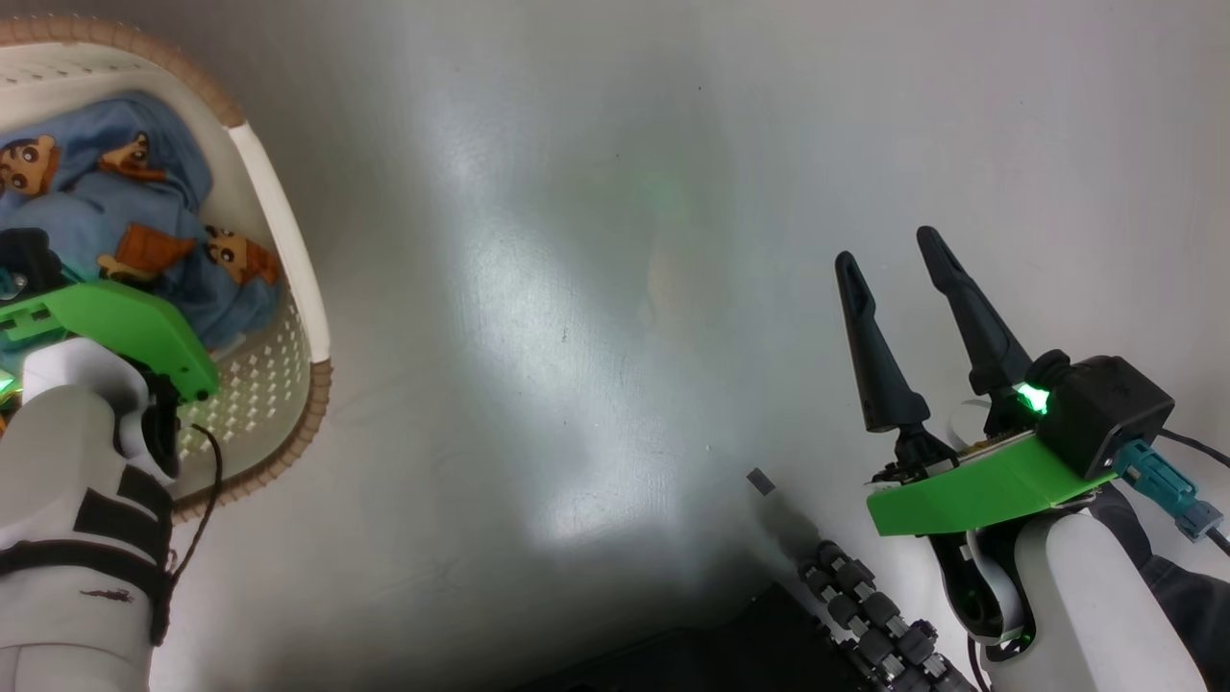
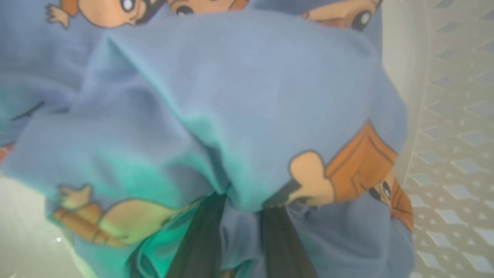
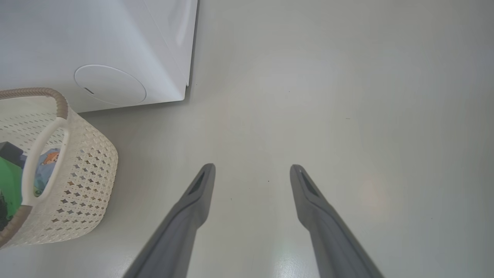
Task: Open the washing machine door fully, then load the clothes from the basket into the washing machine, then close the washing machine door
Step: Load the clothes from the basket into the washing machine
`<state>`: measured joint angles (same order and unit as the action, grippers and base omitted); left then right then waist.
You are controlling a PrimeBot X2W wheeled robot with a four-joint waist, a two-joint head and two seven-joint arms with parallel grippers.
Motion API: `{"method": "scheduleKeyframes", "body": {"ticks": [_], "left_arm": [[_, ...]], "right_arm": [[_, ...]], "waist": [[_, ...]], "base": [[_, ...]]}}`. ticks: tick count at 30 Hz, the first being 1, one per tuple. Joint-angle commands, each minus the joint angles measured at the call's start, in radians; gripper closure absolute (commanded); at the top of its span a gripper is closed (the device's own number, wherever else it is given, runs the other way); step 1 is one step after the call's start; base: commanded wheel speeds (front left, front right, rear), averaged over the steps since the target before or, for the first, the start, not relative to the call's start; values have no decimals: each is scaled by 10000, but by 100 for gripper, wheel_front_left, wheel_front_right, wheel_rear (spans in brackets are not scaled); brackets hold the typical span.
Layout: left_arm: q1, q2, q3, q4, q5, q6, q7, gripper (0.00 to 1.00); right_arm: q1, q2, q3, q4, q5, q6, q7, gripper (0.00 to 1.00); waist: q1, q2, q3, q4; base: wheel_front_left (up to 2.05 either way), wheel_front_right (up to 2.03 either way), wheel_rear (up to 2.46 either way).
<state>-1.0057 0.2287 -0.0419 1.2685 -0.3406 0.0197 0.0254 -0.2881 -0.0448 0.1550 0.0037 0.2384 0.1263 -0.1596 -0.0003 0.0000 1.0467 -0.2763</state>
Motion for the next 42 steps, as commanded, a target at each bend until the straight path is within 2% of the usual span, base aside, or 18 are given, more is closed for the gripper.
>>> {"method": "scheduleKeyframes", "body": {"ticks": [1, 13, 25, 33, 38, 42], "left_arm": [[467, 66, 52, 188, 10, 45, 189, 100], [387, 119, 51, 200, -219, -179, -626, 100], [934, -234, -223, 206, -231, -527, -1707, 100], [1296, -406, -280, 30, -294, -565, -2593, 100], [1931, -495, -215, -750, -314, -589, -2853, 100], [2926, -615, 23, -2506, -190, -372, -2867, 100]], "right_arm": [[447, -71, 168, -198, -6, 44, 3, 0], [64, -63, 102, 101, 28, 44, -92, 0], [62, -176, -354, 498, -92, 44, 71, 0], [395, -256, -815, 533, -219, 44, 134, 0], [674, -278, -1045, 526, -330, 44, 193, 0], [998, -282, -1256, 459, -421, 44, 327, 0]], "waist": [[3, 0, 0, 10], [3, 0, -281, 301], [3, 0, -1446, 1131], [3, 0, -2573, 1595], [3, 0, -3605, 1779], [3, 0, -4555, 1987]], "base": [[0, 0, 0], [0, 0, 0], [0, 0, 0], [0, 0, 0], [0, 0, 0], [0, 0, 0]]}}
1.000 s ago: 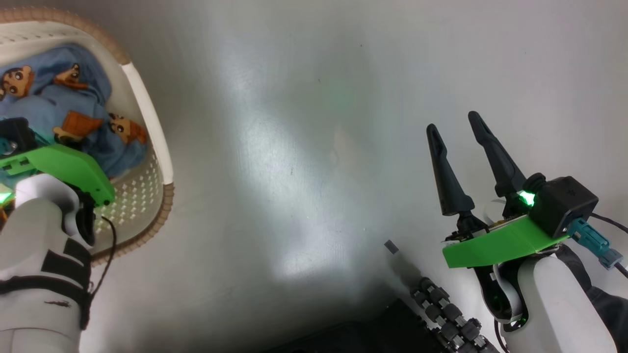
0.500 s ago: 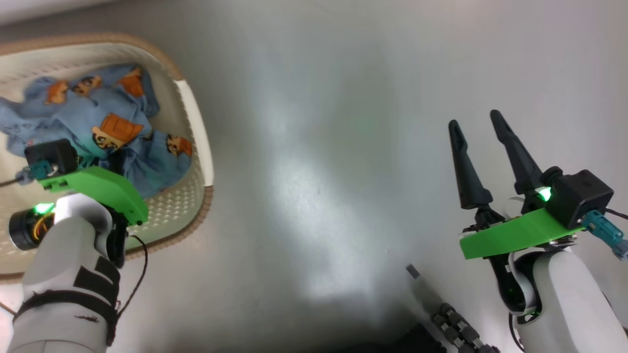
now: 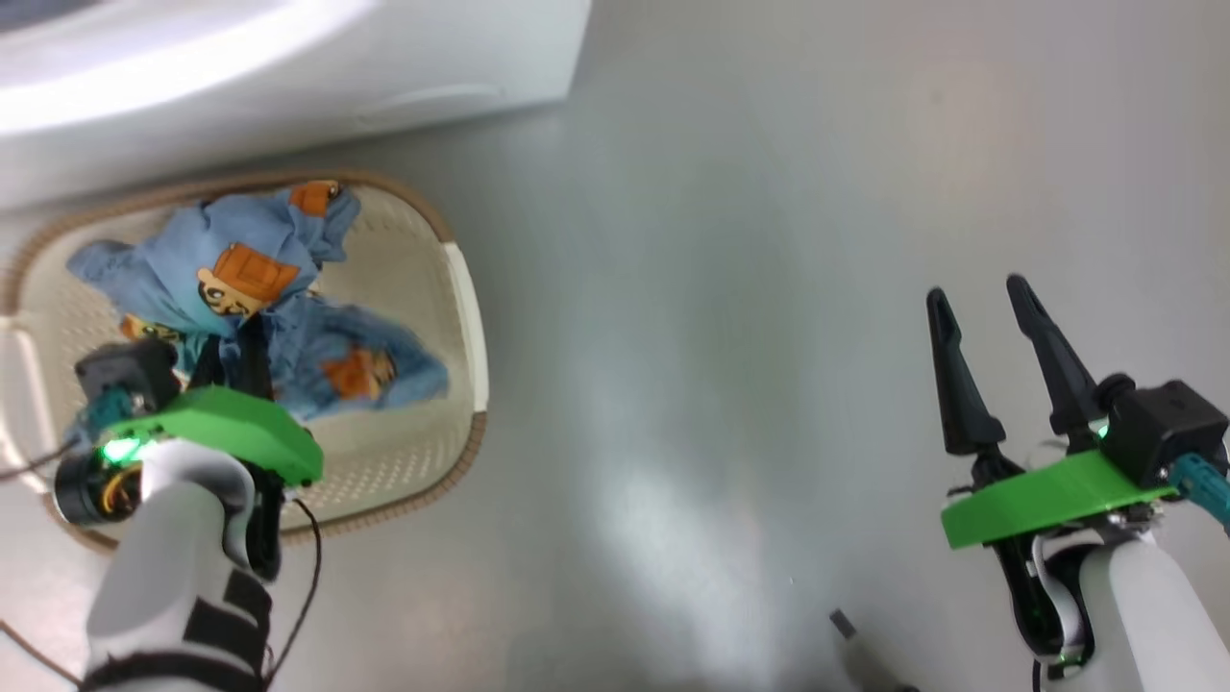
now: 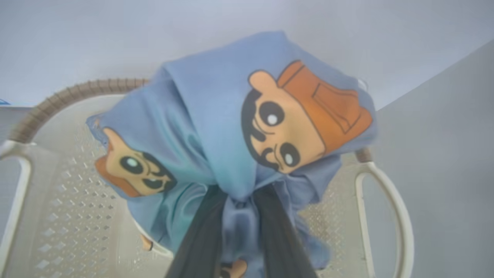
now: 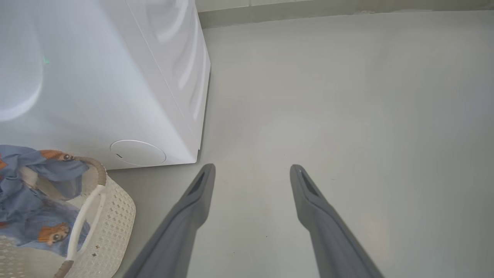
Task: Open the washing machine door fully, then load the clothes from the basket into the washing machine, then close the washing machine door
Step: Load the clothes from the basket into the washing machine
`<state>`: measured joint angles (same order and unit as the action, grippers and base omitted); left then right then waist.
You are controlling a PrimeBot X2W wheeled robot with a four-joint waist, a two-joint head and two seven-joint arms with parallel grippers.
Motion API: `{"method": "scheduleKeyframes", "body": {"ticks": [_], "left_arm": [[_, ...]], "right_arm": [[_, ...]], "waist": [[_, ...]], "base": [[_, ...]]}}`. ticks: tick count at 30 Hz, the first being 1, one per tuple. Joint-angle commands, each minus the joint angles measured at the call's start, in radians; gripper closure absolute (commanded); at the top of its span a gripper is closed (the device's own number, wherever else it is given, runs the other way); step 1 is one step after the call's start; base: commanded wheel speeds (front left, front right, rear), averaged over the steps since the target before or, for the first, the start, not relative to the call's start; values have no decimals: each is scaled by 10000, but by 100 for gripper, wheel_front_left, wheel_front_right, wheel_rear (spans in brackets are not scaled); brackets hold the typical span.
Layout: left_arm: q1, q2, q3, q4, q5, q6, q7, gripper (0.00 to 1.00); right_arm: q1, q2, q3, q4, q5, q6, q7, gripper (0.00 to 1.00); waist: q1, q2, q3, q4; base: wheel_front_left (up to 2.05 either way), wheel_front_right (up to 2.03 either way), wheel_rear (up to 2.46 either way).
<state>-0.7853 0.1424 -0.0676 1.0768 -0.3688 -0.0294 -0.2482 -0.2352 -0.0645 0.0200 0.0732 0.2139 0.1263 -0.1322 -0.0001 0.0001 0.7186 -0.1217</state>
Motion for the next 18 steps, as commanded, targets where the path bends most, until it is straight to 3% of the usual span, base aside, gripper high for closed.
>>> {"method": "scheduleKeyframes", "body": {"ticks": [1, 11, 18], "left_arm": [[1039, 177, 375, -1092, 120, 170, -131, 100], [3737, -285, 719, -4343, 725, 464, -134, 100], [5321, -309, 624, -5846, 1188, 610, -134, 100]], "right_arm": [[573, -88, 44, -253, -197, 44, 109, 0], [1585, -131, -281, -585, -414, 44, 698, 0], [2390, -115, -359, -959, -556, 44, 1061, 0]], "waist": [[1, -1, -1528, 505], [1, -1, -3769, 1046], [1, -1, -5207, 1244]], "base": [[0, 0, 0], [0, 0, 0], [0, 0, 0]]}}
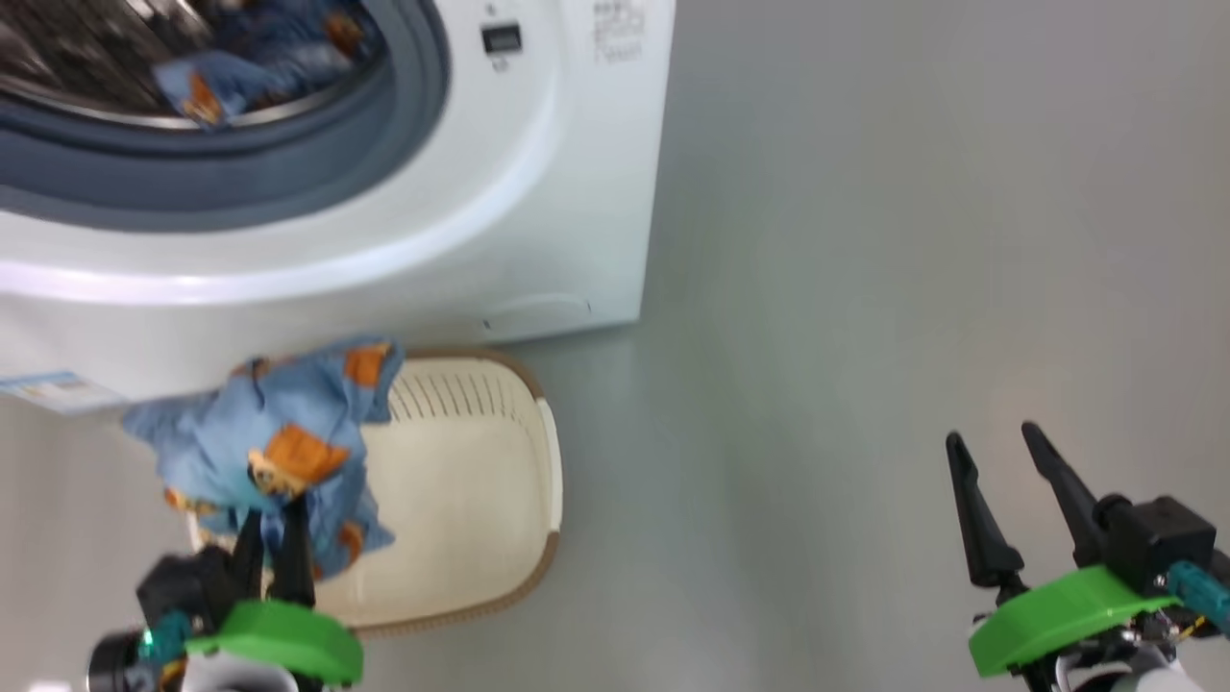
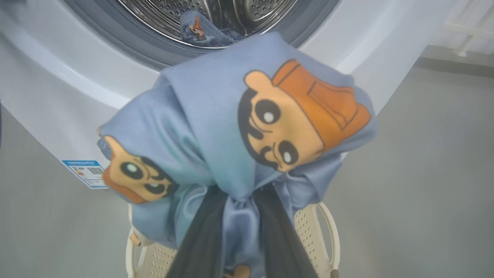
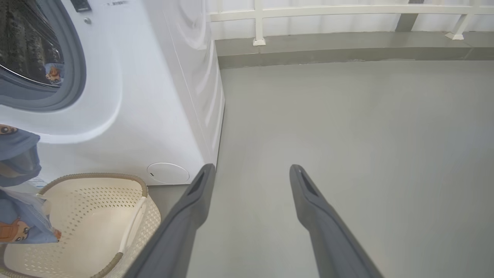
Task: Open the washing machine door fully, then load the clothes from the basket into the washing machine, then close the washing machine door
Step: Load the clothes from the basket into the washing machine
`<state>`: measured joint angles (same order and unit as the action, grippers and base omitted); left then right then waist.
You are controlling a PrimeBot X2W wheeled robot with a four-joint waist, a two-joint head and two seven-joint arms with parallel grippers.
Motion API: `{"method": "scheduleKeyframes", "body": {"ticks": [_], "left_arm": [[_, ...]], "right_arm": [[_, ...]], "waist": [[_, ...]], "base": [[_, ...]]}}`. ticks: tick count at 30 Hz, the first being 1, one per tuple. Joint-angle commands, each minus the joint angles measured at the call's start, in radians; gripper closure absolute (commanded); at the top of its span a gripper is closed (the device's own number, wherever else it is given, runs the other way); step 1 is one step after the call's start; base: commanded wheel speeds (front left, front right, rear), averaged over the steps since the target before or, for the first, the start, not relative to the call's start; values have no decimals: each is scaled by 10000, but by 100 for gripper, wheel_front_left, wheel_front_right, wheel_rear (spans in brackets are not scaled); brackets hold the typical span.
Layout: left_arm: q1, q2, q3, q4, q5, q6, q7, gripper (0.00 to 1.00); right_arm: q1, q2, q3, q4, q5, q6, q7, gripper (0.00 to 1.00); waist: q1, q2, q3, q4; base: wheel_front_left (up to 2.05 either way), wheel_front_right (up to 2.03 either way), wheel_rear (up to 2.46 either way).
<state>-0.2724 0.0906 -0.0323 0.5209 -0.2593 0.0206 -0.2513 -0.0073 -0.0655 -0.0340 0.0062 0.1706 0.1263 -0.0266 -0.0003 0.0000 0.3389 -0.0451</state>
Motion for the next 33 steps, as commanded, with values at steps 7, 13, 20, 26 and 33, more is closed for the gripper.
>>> {"method": "scheduleKeyframes", "body": {"ticks": [7, 13, 20, 26, 33], "left_arm": [[1536, 274, 144, -1149, 191, 297, 162, 100], [2348, 360, 84, -1891, 166, 407, 598, 100], [2824, 515, 46, -2689, 111, 468, 958, 100], [2978, 552, -22, -2980, 90, 525, 1111, 100], [3031, 541, -84, -3090, 47, 589, 1202, 100]], "right_arm": [[849, -53, 146, -606, -199, 44, 338, 0], [1356, -6, 200, -916, -253, 44, 577, 0], [1646, 43, 186, -1204, -308, 44, 686, 0], [1688, 74, 215, -1229, -289, 44, 681, 0], [1684, 94, 211, -1218, -280, 44, 669, 0]], "waist": [[3, 0, -2654, 476], [3, 0, -3338, 469], [3, 0, -3503, 547], [3, 0, -3491, 544], [3, 0, -3468, 545]], "base": [[0, 0, 0], [0, 0, 0], [0, 0, 0], [0, 0, 0], [0, 0, 0]]}}
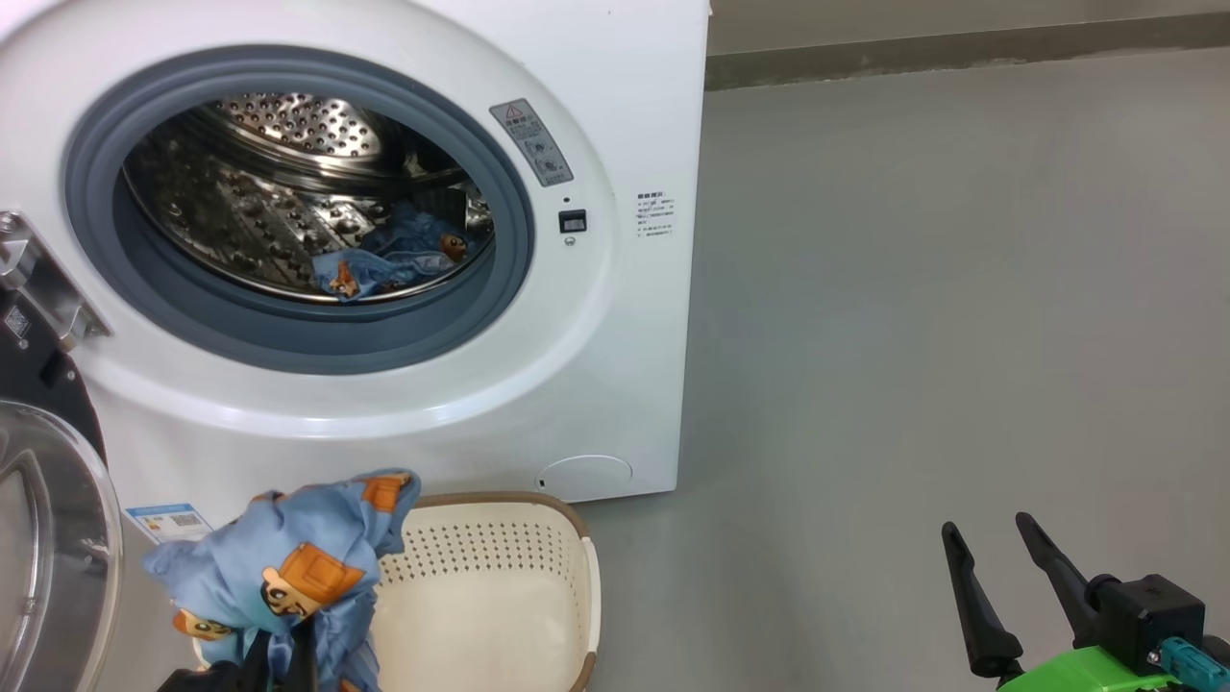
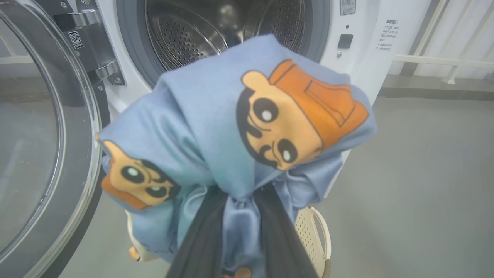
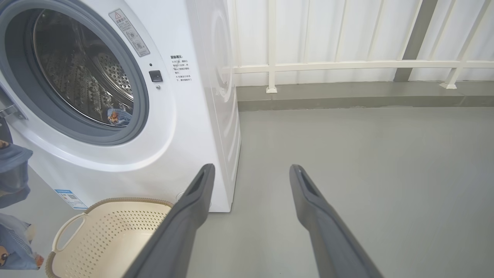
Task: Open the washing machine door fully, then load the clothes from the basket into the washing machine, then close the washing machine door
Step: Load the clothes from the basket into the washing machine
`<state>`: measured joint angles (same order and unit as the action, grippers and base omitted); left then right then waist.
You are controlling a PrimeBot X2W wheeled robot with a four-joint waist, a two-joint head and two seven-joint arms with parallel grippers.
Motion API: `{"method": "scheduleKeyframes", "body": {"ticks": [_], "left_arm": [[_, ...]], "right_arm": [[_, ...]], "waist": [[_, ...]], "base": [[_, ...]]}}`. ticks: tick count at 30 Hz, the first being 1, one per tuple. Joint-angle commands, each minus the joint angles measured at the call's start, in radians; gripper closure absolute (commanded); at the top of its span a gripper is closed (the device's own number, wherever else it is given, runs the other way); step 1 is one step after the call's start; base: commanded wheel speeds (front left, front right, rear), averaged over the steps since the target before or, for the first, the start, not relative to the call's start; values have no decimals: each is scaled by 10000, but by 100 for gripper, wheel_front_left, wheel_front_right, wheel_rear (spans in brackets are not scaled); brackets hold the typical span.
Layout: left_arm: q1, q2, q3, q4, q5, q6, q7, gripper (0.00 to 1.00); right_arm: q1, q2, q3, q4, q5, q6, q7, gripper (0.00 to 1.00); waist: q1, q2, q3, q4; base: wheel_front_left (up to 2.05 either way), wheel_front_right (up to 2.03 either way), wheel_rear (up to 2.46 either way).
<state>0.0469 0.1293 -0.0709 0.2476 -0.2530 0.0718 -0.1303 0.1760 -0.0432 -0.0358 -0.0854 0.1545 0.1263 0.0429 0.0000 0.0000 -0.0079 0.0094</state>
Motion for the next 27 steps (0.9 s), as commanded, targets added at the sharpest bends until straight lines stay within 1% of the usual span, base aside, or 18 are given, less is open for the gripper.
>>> {"method": "scheduleKeyframes", "body": {"ticks": [1, 12, 16, 21, 27], "left_arm": [[-159, 144, 301, -370, -45, 78, -7, 100], [-284, 122, 218, -349, -159, 153, 54, 100], [-457, 130, 162, -251, -215, 120, 129, 100], [-898, 225, 82, 113, -347, -41, 457, 100], [-1953, 396, 62, 851, -673, -288, 1373, 100]], "right_arm": [[-149, -124, 228, -303, -119, 44, -24, 0], [-210, -104, 293, -301, -113, 44, -18, 0], [-281, -99, 357, -325, -99, 44, -6, 0], [-447, -96, 391, -372, -42, 44, 2, 0], [-728, -114, 435, -479, 24, 44, -21, 0]], "waist": [[0, 0, 8, 3], [0, 0, 200, 2], [0, 0, 342, -46], [0, 0, 710, -182], [0, 0, 1549, -561]], "base": [[0, 0, 0], [0, 0, 0], [0, 0, 0], [0, 0, 0], [0, 0, 0]]}}
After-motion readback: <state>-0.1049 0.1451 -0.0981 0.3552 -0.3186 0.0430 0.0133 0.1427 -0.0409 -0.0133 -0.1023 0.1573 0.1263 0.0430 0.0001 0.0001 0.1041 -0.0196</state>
